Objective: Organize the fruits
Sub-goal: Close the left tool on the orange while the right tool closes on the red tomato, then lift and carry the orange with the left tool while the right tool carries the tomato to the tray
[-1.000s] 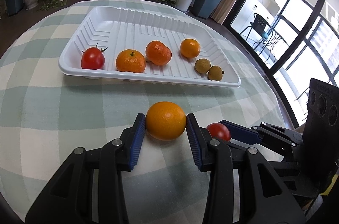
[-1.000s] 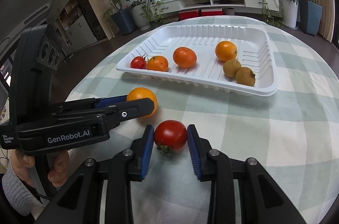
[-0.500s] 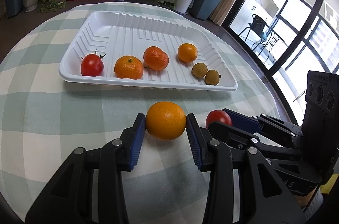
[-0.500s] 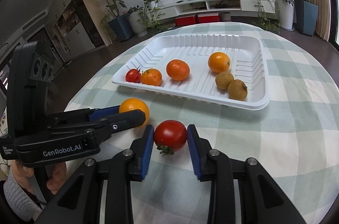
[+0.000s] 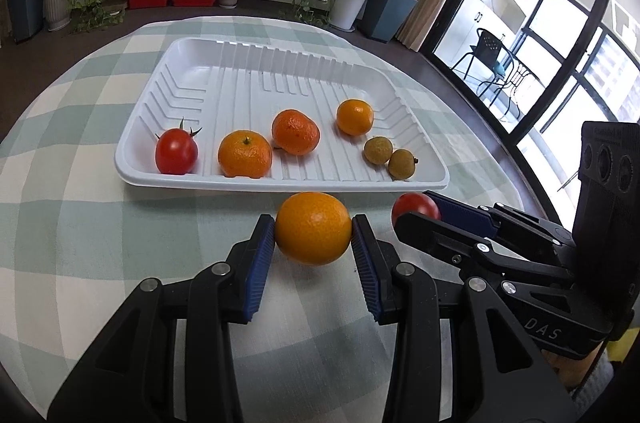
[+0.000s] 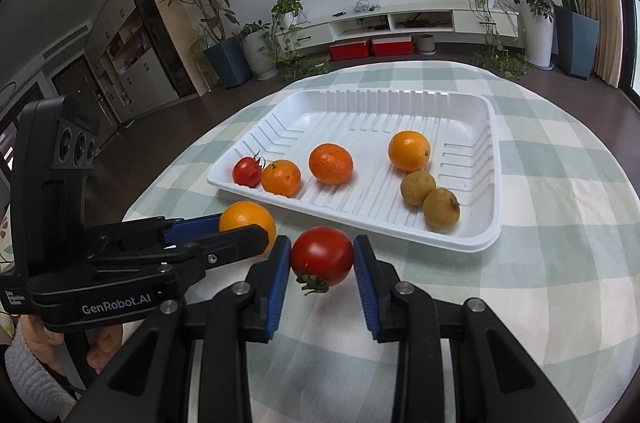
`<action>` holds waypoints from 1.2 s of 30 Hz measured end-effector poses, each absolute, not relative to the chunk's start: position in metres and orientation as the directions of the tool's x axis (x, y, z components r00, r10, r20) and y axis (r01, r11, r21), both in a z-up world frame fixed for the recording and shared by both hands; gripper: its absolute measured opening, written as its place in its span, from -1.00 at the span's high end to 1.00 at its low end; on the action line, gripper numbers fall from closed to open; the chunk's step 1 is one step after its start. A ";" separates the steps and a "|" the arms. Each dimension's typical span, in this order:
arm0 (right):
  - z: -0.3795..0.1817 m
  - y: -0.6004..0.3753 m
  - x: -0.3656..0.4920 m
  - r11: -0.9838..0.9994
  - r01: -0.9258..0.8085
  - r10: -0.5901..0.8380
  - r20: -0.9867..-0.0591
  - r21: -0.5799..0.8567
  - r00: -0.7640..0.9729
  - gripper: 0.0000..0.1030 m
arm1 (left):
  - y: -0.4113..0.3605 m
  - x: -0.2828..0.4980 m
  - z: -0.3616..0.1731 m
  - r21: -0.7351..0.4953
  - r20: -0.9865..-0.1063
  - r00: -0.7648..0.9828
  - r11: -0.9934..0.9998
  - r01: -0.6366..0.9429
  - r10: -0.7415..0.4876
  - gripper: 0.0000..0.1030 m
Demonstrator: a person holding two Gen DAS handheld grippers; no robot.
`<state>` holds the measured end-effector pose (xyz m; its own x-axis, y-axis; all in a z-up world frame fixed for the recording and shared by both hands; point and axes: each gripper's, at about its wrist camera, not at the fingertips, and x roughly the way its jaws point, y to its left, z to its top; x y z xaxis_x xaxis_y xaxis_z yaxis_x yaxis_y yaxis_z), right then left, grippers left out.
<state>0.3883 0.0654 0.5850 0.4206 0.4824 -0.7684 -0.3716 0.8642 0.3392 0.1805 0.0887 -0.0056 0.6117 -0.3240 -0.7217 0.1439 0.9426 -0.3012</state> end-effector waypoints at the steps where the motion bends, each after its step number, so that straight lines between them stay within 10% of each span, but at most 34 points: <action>1: 0.585 0.065 0.390 0.865 -0.370 0.482 -0.768 0.340 0.422 0.32 | 0.089 0.181 -0.004 -0.301 -0.720 0.613 0.943 0.145 -0.324 0.28; 36: 0.577 0.074 0.433 0.875 -0.376 0.456 -0.779 0.304 0.430 0.32 | 0.098 0.226 0.007 -0.278 -0.719 0.629 0.952 0.131 -0.296 0.28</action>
